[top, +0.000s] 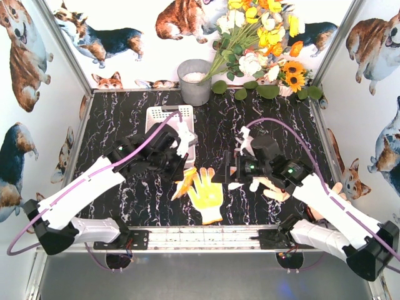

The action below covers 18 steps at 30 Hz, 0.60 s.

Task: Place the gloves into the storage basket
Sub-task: Pick up the glove from the center of the board, then pair the glove with the glove.

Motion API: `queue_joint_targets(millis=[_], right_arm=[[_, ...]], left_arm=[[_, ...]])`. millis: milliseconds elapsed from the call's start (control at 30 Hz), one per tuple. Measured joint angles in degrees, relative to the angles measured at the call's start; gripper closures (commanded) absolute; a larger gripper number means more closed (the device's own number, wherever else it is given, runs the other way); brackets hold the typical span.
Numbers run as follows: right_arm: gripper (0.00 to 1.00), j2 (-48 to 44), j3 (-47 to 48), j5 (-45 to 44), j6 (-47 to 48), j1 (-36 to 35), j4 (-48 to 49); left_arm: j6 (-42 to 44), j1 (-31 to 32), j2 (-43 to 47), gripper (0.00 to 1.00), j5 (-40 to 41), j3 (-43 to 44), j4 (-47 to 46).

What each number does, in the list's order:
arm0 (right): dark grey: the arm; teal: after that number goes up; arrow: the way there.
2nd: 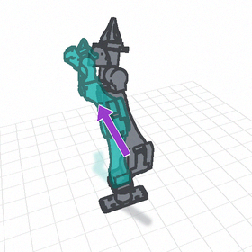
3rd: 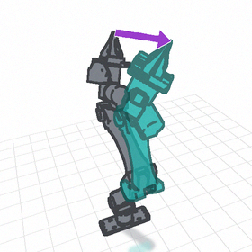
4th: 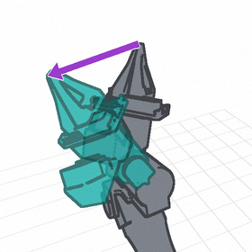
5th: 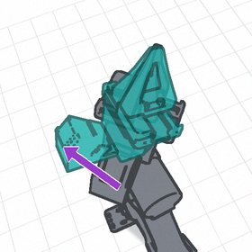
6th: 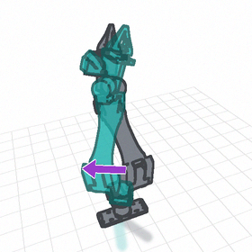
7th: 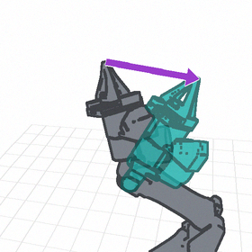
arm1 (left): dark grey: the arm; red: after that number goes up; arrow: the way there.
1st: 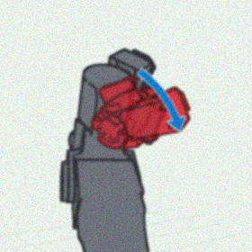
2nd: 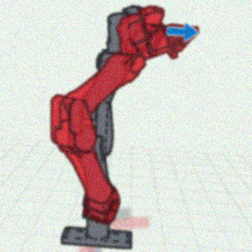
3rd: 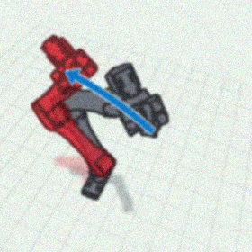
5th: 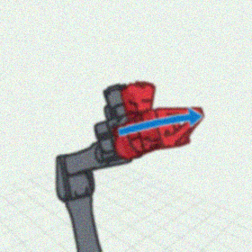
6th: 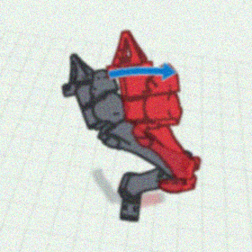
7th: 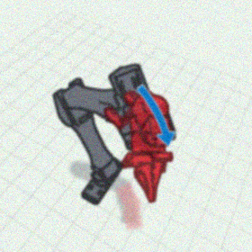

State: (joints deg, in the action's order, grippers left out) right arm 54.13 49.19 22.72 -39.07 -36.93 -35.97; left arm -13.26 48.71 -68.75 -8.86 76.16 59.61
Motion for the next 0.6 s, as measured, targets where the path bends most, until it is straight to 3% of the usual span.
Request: queue_joint_targets(millis=[167,400,600], right_arm=[[0.12,3.3,-0.1,1.5,-5.9,-1.1,3.9],[0.18,5.0,-8.5,4.5,-27.1,-2.3,20.0],[0.21,4.3,-10.7,4.6,-39.5,-2.9,26.3]], left_arm=[[1.9,0.0,-1.4,1.00,-3.0,0.9,-0.2],[2.2,0.0,-2.0,1.00,-4.4,0.9,-1.3],[2.2,0.0,-2.3,1.00,-4.1,0.4,-2.7]])
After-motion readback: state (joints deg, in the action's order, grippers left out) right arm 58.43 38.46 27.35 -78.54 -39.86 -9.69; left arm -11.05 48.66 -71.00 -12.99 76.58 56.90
